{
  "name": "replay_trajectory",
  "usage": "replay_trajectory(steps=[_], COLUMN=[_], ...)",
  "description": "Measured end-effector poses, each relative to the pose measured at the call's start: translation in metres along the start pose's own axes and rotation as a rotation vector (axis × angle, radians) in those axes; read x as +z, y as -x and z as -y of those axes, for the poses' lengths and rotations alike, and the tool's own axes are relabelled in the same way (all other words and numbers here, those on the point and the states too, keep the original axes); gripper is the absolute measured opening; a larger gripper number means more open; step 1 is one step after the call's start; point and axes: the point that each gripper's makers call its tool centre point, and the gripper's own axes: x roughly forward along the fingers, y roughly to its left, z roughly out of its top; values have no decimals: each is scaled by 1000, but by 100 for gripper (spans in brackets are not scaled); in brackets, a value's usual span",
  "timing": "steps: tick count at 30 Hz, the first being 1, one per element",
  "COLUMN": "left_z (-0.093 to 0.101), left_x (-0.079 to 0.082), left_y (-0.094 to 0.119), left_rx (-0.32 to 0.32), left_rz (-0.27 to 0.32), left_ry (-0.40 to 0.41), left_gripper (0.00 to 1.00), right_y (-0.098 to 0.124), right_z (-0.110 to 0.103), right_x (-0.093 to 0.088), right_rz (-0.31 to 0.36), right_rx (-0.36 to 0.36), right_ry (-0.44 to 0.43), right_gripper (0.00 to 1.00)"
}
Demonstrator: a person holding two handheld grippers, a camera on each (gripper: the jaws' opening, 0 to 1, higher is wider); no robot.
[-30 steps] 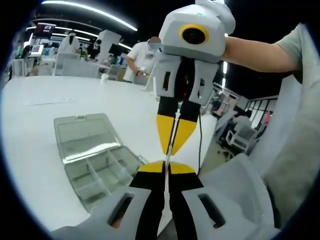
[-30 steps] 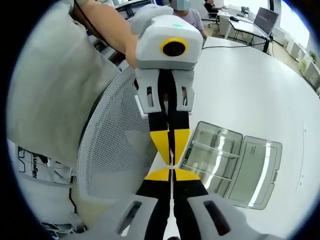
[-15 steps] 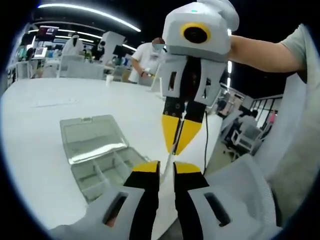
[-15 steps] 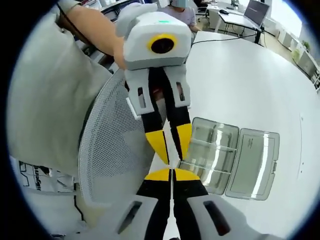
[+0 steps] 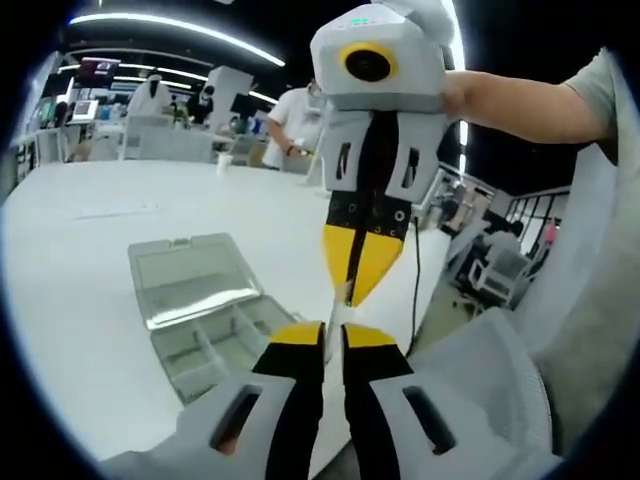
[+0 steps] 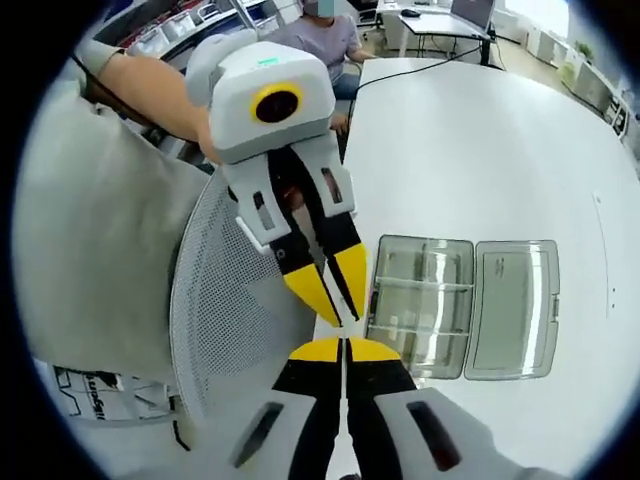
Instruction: Insert the divider into the dual guide fixture by aligning both edges with the guide slots and pushing it downward to the bottom, including one-sided entry, uneven engagement, binding, and posture correction.
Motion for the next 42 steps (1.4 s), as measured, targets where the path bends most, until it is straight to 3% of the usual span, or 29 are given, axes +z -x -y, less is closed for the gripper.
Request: replay_trajectory(steps=[8,20,35,42], left_z=[5,-4,-12,-19], left_x=[-3,-2,-3,-5], left_y=[1,6,19,29], left_rx=[-12,32,113,155], left_rz=[-12,8,-12,-23], left_ry=[18,51,5,-33], left_gripper=[1,6,36,43], right_y=[3,3,1,-2], right_z=[-6,-5,17,30], right_x=[6,11,6,8], right_rz=[56,98,72,57], right_rx=[13,-7,-99,-137], right_ry=[-37,-64,-67,-63], right_gripper=[0,0,0,0])
